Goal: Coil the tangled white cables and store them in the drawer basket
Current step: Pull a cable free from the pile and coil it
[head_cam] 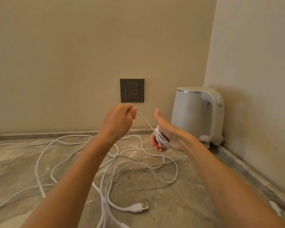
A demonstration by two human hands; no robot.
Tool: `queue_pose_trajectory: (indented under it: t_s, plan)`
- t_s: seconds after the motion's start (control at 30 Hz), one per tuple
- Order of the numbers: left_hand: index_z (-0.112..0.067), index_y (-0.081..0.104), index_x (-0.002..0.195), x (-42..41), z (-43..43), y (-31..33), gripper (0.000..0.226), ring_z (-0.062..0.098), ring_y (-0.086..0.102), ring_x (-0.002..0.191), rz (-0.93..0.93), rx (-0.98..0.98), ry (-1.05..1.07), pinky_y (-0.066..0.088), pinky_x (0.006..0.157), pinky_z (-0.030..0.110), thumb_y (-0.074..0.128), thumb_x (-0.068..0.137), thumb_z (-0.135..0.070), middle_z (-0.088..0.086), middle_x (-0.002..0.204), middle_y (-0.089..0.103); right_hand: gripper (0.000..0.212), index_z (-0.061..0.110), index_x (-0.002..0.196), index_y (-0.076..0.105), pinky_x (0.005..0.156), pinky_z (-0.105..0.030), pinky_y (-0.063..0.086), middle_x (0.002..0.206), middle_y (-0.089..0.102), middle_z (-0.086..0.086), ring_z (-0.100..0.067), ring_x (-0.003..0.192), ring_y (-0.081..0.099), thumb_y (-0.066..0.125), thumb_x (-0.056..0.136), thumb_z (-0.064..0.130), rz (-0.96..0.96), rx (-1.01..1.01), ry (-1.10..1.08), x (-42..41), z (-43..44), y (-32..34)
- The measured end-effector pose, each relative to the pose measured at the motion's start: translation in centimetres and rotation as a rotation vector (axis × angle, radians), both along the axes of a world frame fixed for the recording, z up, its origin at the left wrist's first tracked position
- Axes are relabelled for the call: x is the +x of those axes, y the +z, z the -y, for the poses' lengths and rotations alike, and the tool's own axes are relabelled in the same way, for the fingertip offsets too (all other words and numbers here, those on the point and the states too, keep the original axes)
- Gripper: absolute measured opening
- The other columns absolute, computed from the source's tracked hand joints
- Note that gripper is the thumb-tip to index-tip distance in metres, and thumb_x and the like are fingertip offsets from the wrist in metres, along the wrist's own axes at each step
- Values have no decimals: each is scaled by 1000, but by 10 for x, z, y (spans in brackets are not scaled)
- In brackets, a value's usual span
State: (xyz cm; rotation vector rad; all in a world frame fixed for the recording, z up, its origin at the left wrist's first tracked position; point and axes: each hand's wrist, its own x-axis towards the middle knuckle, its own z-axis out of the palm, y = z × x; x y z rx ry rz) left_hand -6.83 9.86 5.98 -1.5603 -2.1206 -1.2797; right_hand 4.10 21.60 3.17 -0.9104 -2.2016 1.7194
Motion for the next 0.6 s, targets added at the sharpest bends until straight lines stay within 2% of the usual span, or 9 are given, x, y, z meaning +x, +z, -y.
queue_pose_trajectory:
  t_s: [0.07, 0.17, 0.27, 0.33, 0.4, 0.43, 0.53, 0.6]
  plan:
    - [-8, 54, 67, -3, -2, -4, 30, 17, 41, 61, 24, 51, 36, 26, 57, 32, 43, 95, -12, -5, 57, 43, 96, 3, 56, 50, 45, -22, 38, 54, 48, -11, -16, 44, 42, -6, 81, 77, 13, -27, 54, -2, 2, 1]
    - [-10, 51, 66, -6, -3, -9, 33, 9, 37, 57, 85, 95, 60, 30, 55, 26, 40, 97, -13, -4, 58, 42, 89, 2, 55, 50, 44, -22, 38, 52, 49, -10, -15, 42, 43, 6, 87, 73, -124, -40, -81, -5, 0, 0]
    - [-7, 56, 71, -10, -5, -14, 32, 16, 42, 61, 108, 81, 108, 33, 60, 29, 39, 97, -14, -1, 60, 45, 69, 10, 45, 51, 55, -26, 41, 46, 50, -5, -13, 44, 45, 37, 95, 54, -500, -28, -445, -10, -7, -9]
    - [-5, 59, 75, -18, -6, -17, 31, 25, 49, 68, 68, 36, 201, 35, 64, 31, 40, 97, -15, 5, 65, 53, 66, 12, 39, 45, 53, -26, 37, 39, 45, -1, -13, 43, 41, 45, 96, 45, -815, -164, -588, -8, -13, -7]
    - [-2, 63, 83, -29, -7, -23, 29, 32, 56, 78, 44, -48, 304, 43, 69, 35, 42, 96, -16, 13, 79, 63, 62, 9, 46, 40, 42, -21, 32, 38, 40, 0, -11, 40, 37, 43, 96, 45, -1013, -362, -503, -4, -15, 0]
    - [-3, 66, 86, -33, -7, -27, 27, 33, 59, 81, 54, -114, 331, 48, 74, 37, 43, 95, -16, 15, 85, 66, 61, 10, 47, 38, 38, -19, 29, 39, 39, 0, -10, 37, 36, 40, 96, 47, -1049, -437, -423, -2, -16, 3]
    - [-9, 68, 102, -34, -9, -35, 24, 32, 61, 97, 42, -330, 349, 49, 86, 37, 47, 94, -17, 14, 104, 68, 69, 12, 39, 39, 35, -16, 28, 39, 37, -1, -8, 33, 35, 34, 95, 52, -957, -529, -153, -6, -8, 5]
    - [-12, 60, 121, -29, -10, -32, 30, 27, 54, 115, 54, -322, 281, 41, 96, 35, 45, 95, -17, 10, 124, 60, 74, 13, 36, 39, 35, -16, 30, 38, 37, -1, -8, 33, 35, 27, 94, 57, -828, -512, 14, -10, -1, 4]
